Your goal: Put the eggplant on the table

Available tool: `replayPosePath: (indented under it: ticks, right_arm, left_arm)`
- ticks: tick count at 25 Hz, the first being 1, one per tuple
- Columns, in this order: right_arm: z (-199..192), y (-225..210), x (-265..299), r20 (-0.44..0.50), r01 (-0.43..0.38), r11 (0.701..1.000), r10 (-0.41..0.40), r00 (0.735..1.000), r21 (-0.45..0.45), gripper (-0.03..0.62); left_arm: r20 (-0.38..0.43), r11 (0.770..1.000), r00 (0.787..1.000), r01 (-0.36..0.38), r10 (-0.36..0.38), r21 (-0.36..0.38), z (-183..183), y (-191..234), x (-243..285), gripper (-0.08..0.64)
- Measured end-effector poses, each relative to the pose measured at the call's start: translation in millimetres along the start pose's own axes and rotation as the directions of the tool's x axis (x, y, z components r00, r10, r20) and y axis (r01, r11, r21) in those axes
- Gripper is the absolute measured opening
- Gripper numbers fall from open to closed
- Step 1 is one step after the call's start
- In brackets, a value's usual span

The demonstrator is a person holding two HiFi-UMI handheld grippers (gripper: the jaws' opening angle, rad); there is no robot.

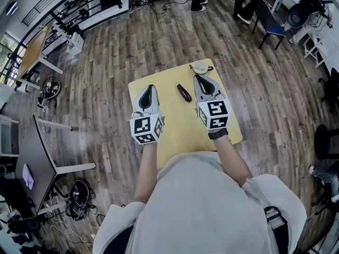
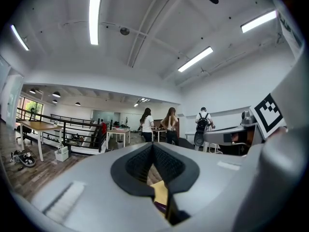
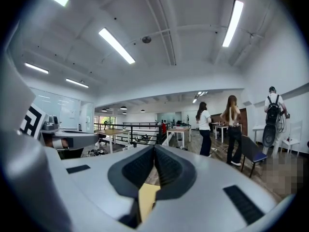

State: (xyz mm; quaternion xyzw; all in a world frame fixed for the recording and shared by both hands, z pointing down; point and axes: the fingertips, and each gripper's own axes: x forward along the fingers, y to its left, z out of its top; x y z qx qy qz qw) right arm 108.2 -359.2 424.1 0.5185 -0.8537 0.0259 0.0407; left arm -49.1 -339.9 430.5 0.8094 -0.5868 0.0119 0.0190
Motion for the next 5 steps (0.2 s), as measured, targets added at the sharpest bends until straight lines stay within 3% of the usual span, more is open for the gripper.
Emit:
replayPosePath:
  ticks: [5]
  right_arm:
    - [-2.7, -9.2, 3.4, -0.002, 0.002, 1.000, -0.002, 1.000, 0.001, 0.012]
  left_arm:
    - [-0.011, 1.000, 1.000, 0.013, -0.013, -0.004, -5.4, -6.5, 9.1, 0.009]
